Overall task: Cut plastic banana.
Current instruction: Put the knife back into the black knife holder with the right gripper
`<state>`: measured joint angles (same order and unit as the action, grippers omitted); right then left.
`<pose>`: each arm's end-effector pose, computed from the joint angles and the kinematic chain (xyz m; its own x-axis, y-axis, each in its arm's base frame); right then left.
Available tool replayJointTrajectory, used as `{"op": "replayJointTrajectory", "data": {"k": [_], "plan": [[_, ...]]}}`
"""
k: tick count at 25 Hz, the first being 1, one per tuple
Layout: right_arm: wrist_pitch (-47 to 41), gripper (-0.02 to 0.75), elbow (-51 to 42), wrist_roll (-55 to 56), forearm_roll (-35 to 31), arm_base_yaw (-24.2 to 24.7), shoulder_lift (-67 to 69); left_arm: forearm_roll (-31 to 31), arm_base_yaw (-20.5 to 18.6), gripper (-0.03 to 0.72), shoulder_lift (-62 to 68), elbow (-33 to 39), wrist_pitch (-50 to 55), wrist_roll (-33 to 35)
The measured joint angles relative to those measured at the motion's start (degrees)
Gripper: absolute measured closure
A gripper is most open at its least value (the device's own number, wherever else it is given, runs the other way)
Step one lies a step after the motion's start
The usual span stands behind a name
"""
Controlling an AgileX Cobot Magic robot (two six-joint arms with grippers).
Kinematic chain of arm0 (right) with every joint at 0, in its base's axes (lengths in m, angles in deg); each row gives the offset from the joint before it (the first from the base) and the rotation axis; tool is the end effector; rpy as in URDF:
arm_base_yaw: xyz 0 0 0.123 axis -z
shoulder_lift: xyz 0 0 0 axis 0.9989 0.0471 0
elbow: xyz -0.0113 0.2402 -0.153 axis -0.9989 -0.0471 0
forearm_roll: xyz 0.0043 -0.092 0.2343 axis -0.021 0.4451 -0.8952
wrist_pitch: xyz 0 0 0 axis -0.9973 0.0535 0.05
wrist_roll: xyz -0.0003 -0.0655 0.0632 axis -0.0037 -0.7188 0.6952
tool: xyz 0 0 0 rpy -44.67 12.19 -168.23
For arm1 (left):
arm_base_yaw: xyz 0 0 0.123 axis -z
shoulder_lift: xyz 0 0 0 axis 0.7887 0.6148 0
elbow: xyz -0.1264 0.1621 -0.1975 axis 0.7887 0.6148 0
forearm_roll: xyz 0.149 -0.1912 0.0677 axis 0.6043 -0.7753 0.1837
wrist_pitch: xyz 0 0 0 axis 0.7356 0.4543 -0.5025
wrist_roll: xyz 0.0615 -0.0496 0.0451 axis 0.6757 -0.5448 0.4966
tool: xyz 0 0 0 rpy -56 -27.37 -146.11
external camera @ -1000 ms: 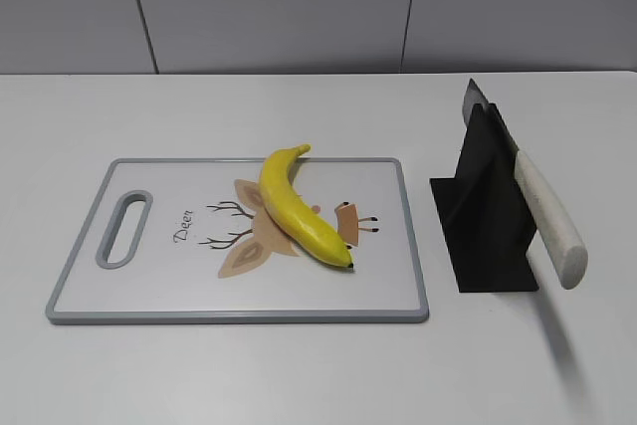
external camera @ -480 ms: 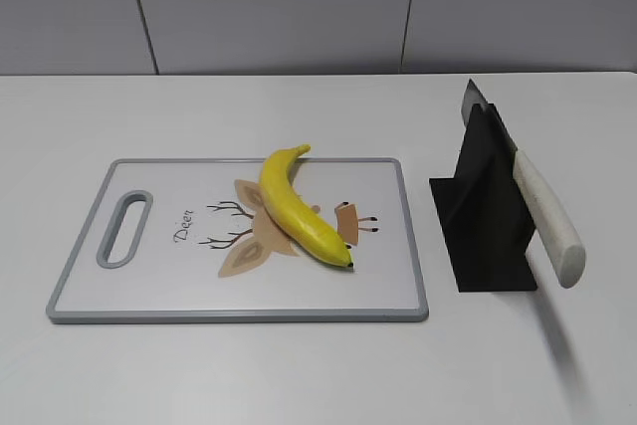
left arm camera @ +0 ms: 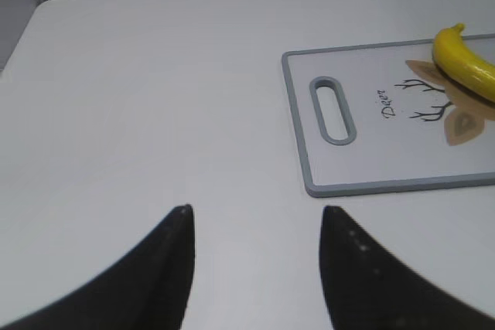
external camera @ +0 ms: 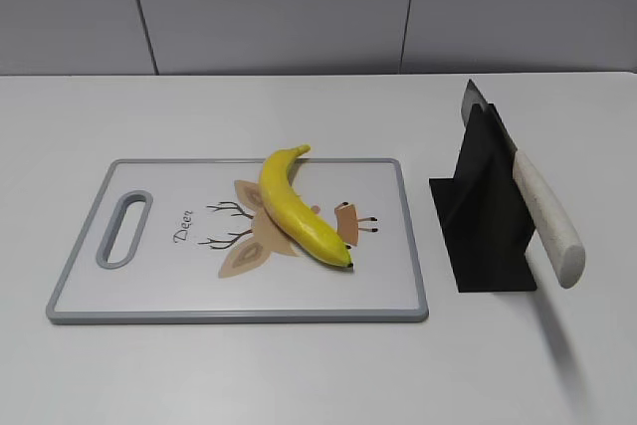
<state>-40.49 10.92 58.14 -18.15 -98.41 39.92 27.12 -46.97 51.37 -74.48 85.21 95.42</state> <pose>-0.0103 0.0143 0.2823 -0.3837 -0.1607 -0.9094 -0.3802 0.9249 -0.0030 -0.0070 -0.0045 0.2740 -0.4572 0.1652 -0.8739 0.1959 0.9772 0.0823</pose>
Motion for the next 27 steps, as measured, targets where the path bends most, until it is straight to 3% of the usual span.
{"op": "replayJointTrajectory", "data": {"k": [3, 6, 27], "plan": [[0.0, 0.167, 0.0, 0.0, -0.2, 5.2, 0.0, 0.0, -1.1, 0.179, 0.0, 0.0, 0.0, 0.0], [0.0, 0.167, 0.0, 0.0, -0.2, 7.5, 0.0, 0.0, -1.2, 0.179, 0.0, 0.0, 0.0, 0.0], [0.0, 0.167, 0.0, 0.1, -0.3, 7.7, 0.0, 0.1, -1.2, 0.179, 0.0, 0.0, 0.0, 0.0]]}}
